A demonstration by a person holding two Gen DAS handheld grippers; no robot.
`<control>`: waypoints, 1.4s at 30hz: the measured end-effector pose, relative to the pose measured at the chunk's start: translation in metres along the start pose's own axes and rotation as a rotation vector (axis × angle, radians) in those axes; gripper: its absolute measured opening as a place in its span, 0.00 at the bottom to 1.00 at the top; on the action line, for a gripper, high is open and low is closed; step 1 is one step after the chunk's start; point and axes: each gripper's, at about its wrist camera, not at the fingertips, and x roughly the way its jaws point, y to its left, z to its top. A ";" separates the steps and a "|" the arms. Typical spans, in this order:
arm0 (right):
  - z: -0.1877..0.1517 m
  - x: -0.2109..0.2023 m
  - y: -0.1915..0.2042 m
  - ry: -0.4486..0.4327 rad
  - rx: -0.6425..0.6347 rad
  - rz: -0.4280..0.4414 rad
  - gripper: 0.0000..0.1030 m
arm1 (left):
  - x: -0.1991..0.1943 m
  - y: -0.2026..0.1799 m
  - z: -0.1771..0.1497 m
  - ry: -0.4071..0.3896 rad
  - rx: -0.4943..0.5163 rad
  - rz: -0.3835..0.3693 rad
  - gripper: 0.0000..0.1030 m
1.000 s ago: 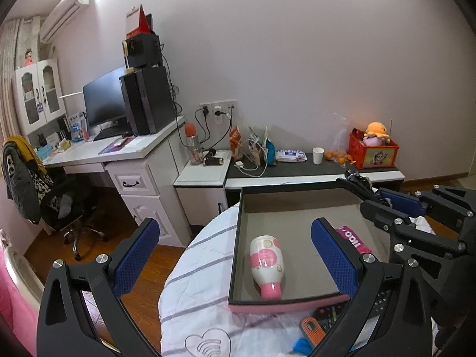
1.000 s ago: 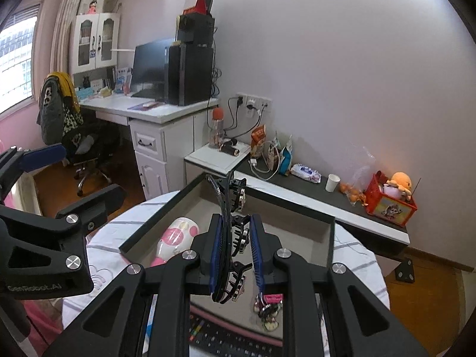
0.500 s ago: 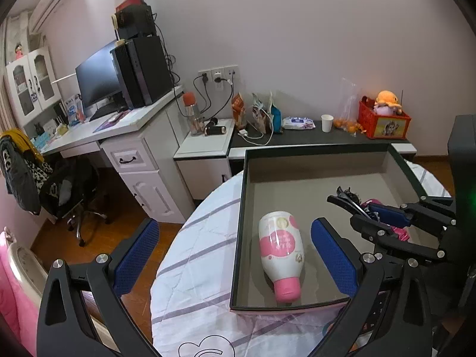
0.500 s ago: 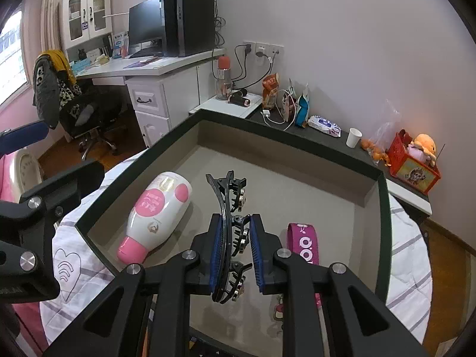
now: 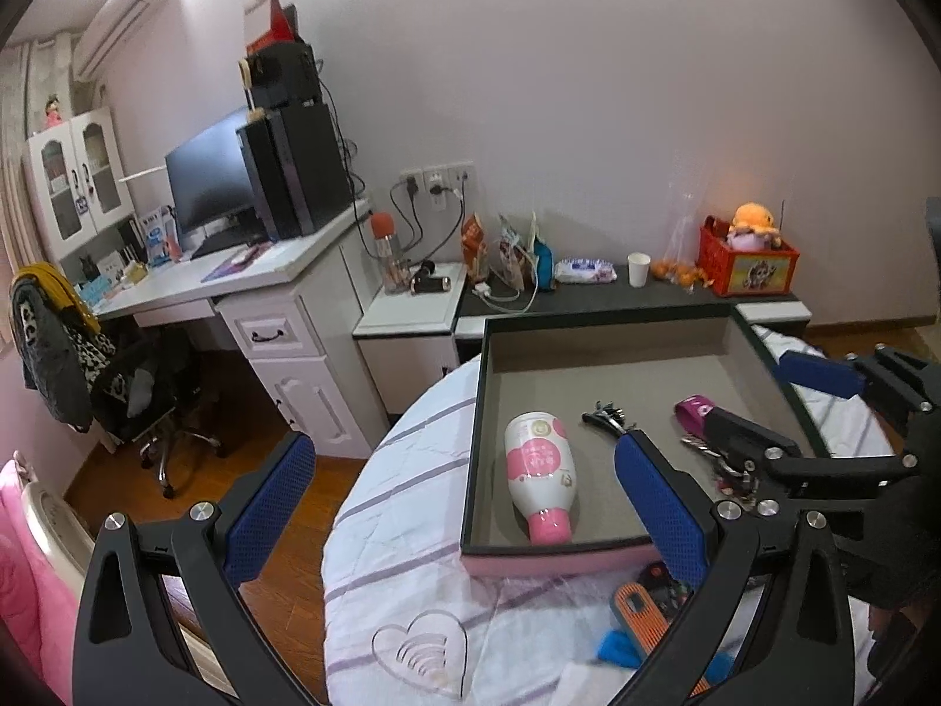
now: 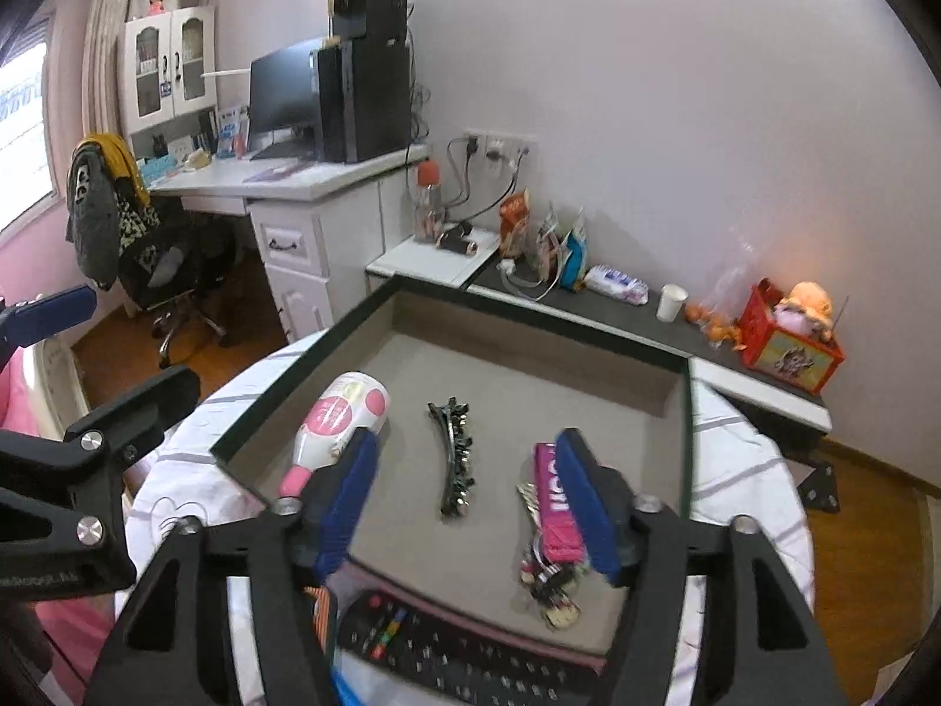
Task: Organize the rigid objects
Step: 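Open the right gripper to drop the clip and withdraw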
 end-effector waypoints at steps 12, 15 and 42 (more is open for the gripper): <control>-0.026 -0.123 0.006 -0.167 0.026 -0.067 0.78 | -0.119 -0.002 -0.018 -0.139 -0.019 -0.036 1.00; -0.035 -0.148 0.007 -0.197 0.041 -0.091 0.80 | -0.144 -0.003 -0.025 -0.165 -0.019 -0.041 1.00; -0.124 -0.134 -0.013 -0.035 0.120 -0.121 0.82 | -0.120 -0.021 -0.104 0.051 0.018 -0.098 1.00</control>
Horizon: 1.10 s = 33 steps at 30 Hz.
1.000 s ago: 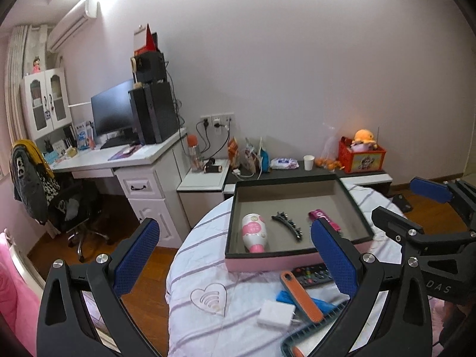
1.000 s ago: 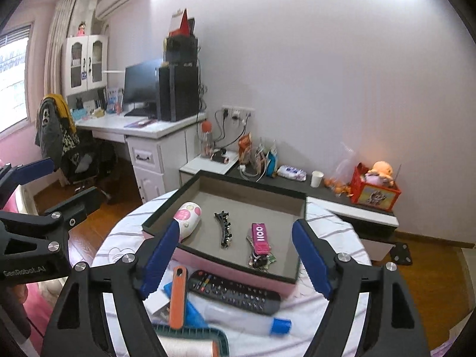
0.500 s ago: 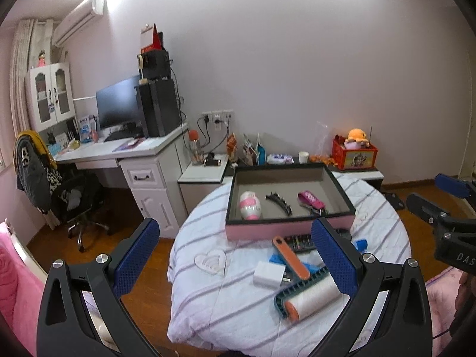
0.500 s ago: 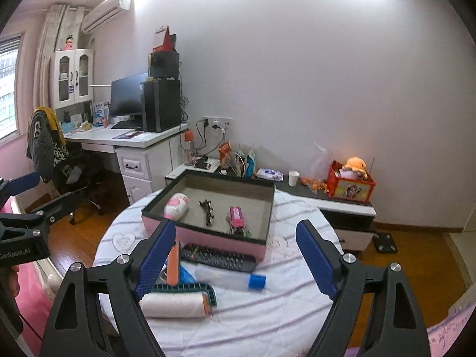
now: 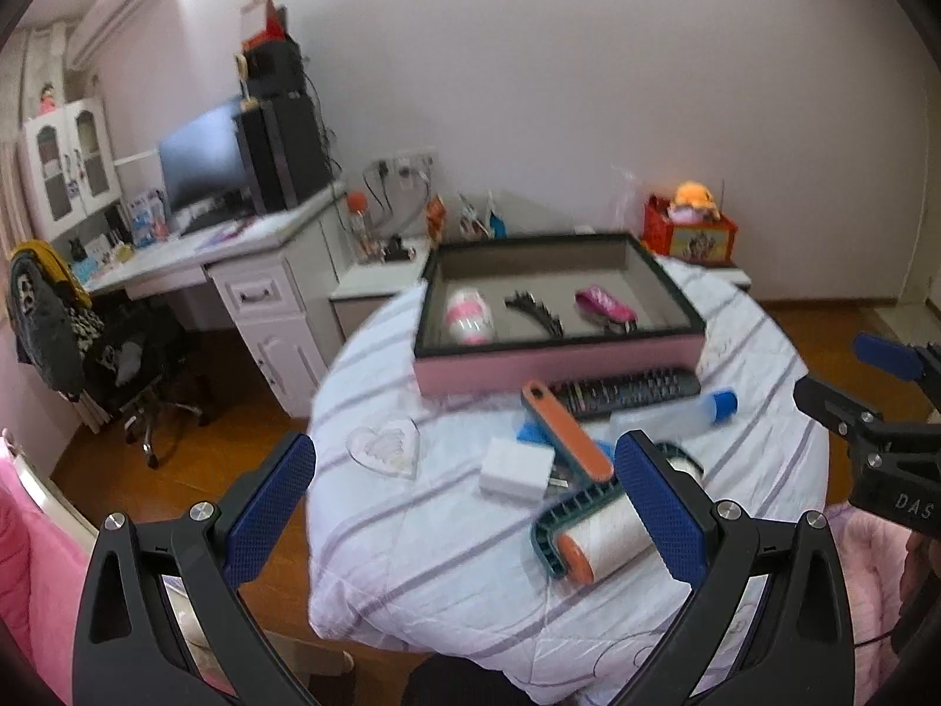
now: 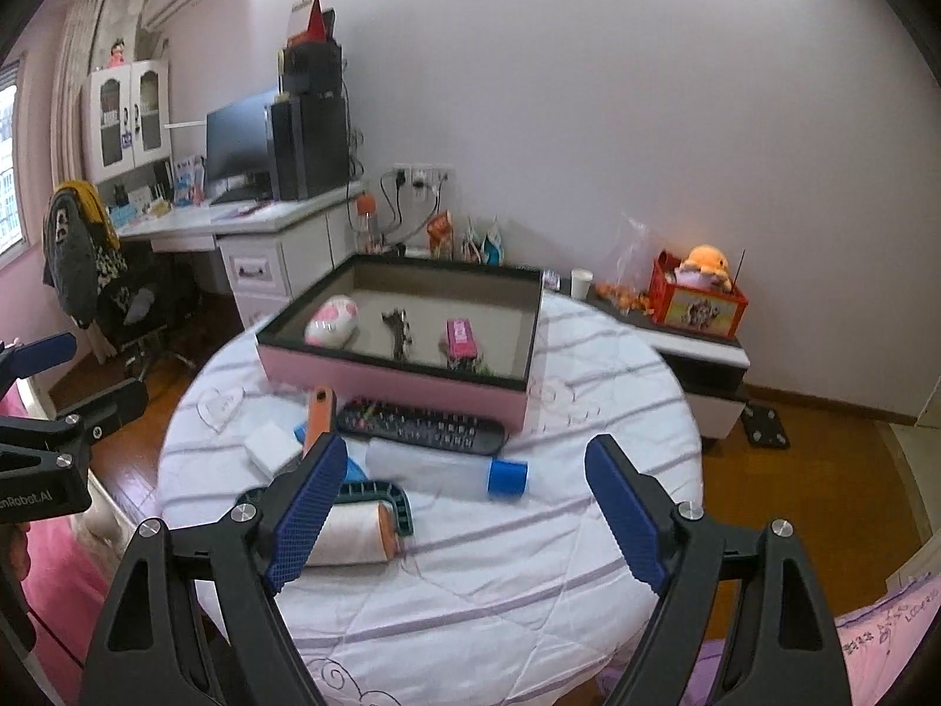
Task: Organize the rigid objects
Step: 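Open the right gripper to drop the clip and withdraw, then move the right gripper down toward the lint roller beside the box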
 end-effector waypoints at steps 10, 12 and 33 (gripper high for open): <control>-0.027 0.025 -0.019 0.083 0.040 -0.020 0.82 | 0.043 -0.039 -0.049 0.125 0.139 -0.117 1.00; -0.033 0.030 -0.023 0.103 0.052 -0.021 0.82 | 0.048 -0.044 -0.055 0.131 0.156 -0.138 1.00; -0.058 0.071 0.008 0.170 0.190 0.227 0.82 | 0.072 -0.037 -0.073 0.140 0.205 -0.165 1.00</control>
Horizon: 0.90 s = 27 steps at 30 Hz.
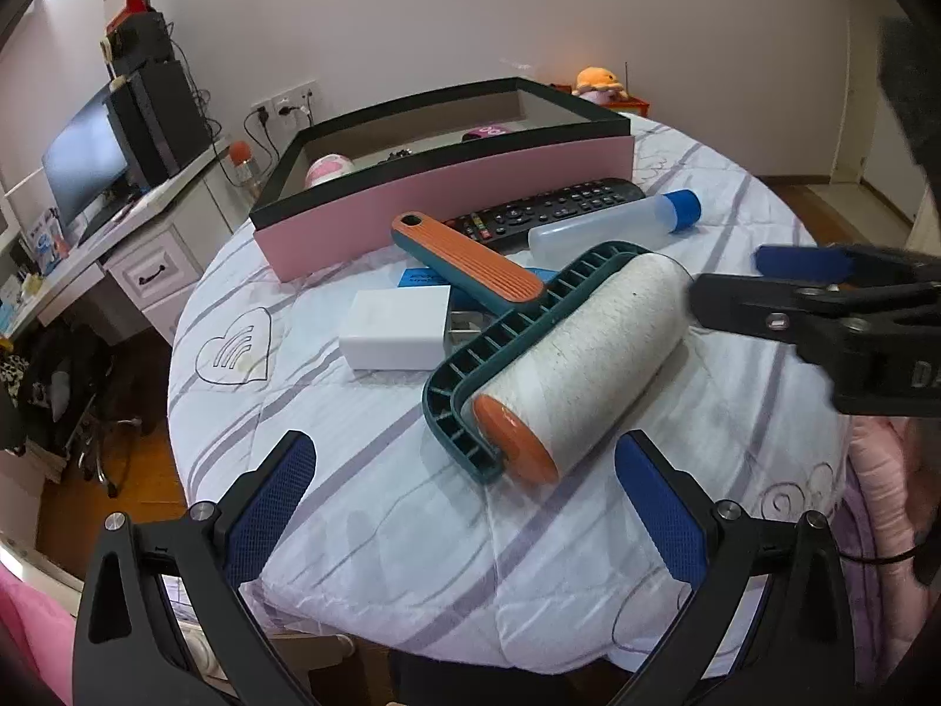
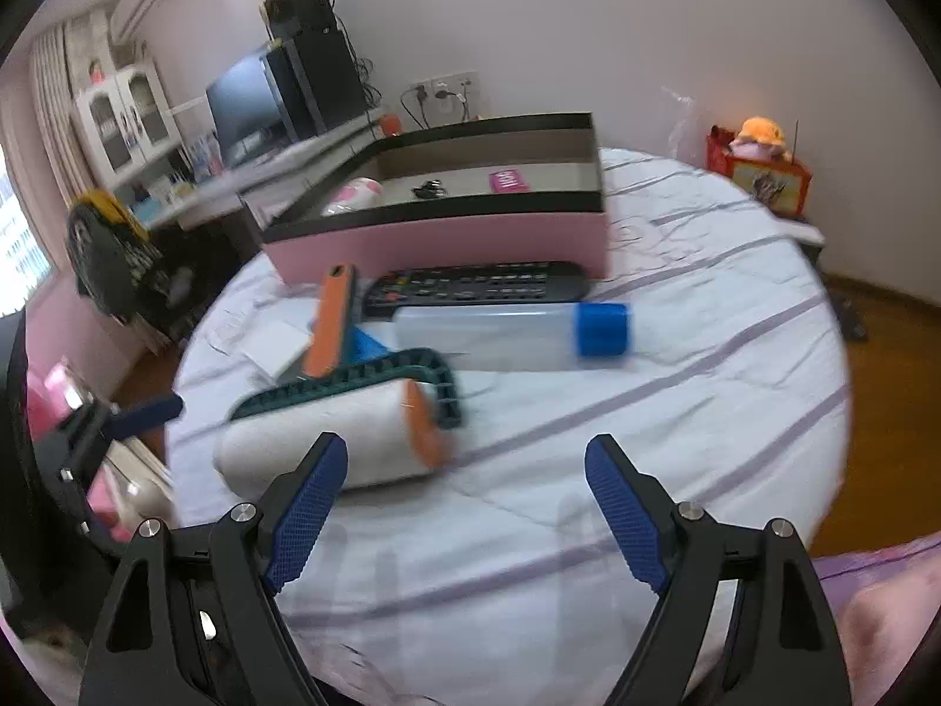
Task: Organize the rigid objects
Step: 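Move the right gripper down toward the lint roller beside the box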
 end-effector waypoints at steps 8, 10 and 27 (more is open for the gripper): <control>-0.004 0.025 0.006 0.001 0.152 0.097 0.82 | -0.003 0.015 -0.008 -0.003 -0.034 0.013 1.00; -0.006 0.026 0.003 -0.011 0.186 0.107 0.82 | 0.002 0.014 -0.007 -0.002 -0.022 -0.010 1.00; 0.000 -0.003 -0.038 -0.029 0.129 -0.076 0.82 | 0.029 -0.029 0.023 0.001 0.068 -0.044 0.90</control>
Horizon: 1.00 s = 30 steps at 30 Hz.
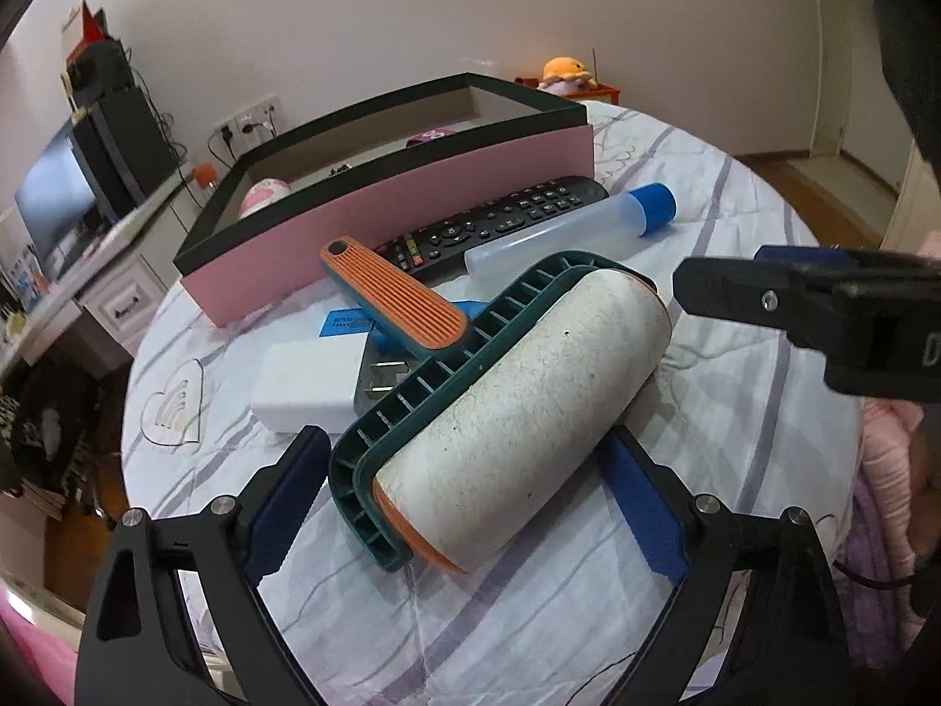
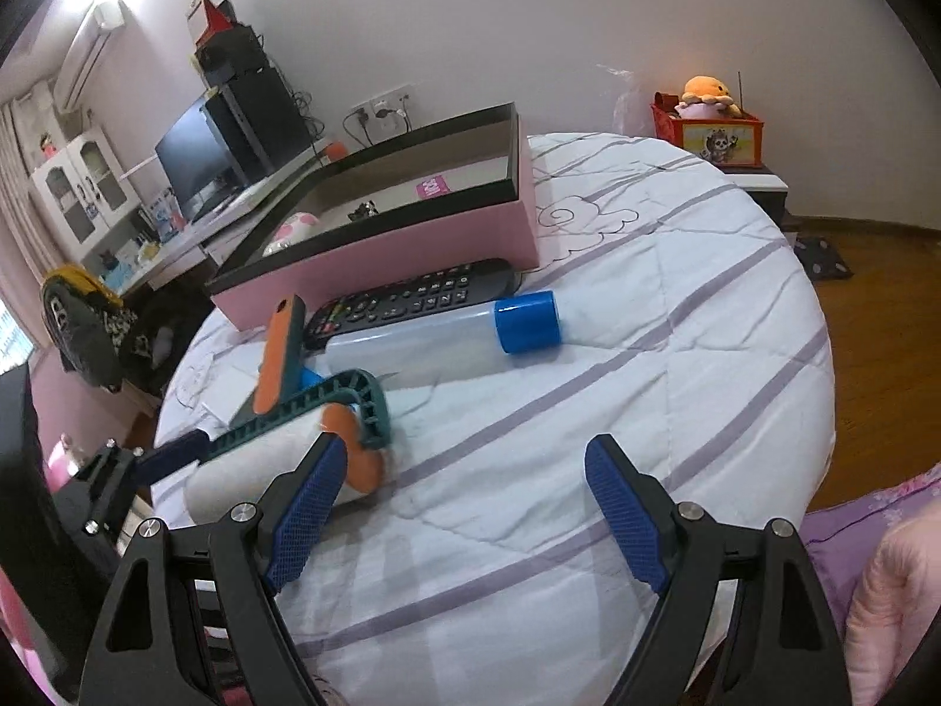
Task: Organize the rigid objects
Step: 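Move the right gripper down toward the lint roller beside the box, then close the right gripper around the white lint roller's roll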
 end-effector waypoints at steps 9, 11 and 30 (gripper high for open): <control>-0.001 0.004 0.011 0.011 -0.032 0.064 0.82 | -0.014 0.037 -0.005 -0.023 -0.148 -0.136 0.78; -0.001 0.005 0.014 0.012 -0.021 0.095 0.82 | -0.015 0.041 -0.006 -0.031 -0.171 -0.137 0.75; 0.008 0.059 0.046 0.039 0.093 0.335 0.63 | -0.009 0.040 -0.007 -0.018 -0.126 -0.133 0.73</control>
